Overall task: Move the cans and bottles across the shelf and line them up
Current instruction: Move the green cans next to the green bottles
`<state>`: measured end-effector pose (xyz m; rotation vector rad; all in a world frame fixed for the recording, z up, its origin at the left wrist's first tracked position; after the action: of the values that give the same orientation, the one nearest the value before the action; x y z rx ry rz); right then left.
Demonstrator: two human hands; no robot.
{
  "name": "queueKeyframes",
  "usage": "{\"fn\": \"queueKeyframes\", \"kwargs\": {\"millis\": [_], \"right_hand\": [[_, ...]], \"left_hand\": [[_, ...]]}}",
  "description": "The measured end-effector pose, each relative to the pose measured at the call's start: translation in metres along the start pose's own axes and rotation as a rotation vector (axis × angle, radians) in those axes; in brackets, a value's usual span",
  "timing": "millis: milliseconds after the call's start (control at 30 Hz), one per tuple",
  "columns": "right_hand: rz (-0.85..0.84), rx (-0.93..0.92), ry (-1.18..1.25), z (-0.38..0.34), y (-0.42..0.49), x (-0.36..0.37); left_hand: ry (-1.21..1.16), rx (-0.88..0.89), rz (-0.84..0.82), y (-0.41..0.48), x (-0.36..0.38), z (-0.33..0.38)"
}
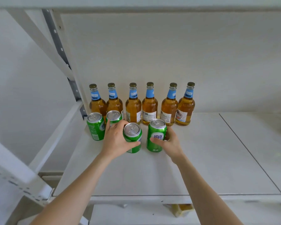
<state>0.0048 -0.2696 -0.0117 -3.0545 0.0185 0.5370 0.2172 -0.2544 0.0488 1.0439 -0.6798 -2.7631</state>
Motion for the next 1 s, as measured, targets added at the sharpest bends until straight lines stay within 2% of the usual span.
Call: {"fn": "queueKeyframes", "kwargs": {"millis": [167, 400, 567, 1000], "right_hand": [[0.0, 0.015, 0.016, -0.009, -0.028, -0.003], [0.016, 0.034, 0.048, -0.014, -0.071, -0.017], [0.027, 0.037, 0.085, -0.012, -0.104, -0.028], [0.091, 0.026, 0.084, -0.002, -0.167, -0.089]], "left_hand": [[-0.275, -0.224, -0.051, -0.02, -0.012, 0.006], [-0.441, -0.37, -0.082, -0.052, -0.022, 0.016], [-0.546, -0.411, -0.05, -0.077, -0.028, 0.031], [-0.687, -0.425, -0.098, -0.113, -0.011, 0.103]]}}
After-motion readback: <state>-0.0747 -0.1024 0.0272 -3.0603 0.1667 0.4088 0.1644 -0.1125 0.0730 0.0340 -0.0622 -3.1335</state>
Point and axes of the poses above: each hand's wrist, its own y-axis towards the middle knuckle, its own x-axis out of the palm, z = x × y, the point moved 8 cm from there along y, towards the middle knuckle, and after that the axes turned 15 degrees about -y, right-handed, at the moved point
